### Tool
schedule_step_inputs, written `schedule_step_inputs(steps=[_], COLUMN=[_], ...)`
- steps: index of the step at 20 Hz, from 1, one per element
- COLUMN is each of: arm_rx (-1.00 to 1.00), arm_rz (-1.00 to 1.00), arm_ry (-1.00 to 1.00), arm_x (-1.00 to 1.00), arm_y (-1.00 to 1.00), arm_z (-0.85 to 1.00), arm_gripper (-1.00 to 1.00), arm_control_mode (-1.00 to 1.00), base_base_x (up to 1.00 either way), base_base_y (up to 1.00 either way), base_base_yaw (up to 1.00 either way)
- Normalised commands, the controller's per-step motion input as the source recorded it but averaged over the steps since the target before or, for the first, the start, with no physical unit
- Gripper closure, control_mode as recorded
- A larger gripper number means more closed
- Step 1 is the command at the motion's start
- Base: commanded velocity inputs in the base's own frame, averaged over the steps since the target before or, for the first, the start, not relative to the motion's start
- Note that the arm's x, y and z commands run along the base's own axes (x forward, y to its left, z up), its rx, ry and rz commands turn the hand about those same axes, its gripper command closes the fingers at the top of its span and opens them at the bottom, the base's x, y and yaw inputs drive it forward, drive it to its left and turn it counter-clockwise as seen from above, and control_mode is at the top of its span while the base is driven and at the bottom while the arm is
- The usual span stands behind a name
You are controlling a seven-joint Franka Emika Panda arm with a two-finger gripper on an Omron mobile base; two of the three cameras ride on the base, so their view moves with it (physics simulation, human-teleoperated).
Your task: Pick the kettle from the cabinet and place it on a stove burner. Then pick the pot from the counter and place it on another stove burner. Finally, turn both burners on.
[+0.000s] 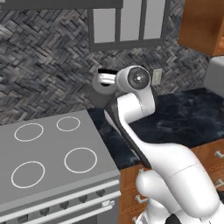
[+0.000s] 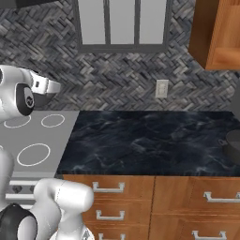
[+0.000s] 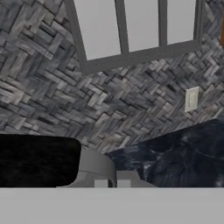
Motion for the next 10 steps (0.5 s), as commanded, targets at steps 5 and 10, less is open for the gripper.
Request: schedule_step_inputs(steps=[5, 10], arm_rx=[0.00, 0.00], arm_rz=[0.00, 0.00], arm_ry=[0.04, 0.00], arm_x=[0.34, 0.27], arm_y=[0.24, 0.31], arm_z=[-0.34, -0.33], arm_gripper=[1.00, 1.00], arm_control_mode=[-1.00, -1.00], base_base_x=[0.00, 0.00], base_base_y=[0.00, 0.00], base_base_yaw=[0.00, 0.00])
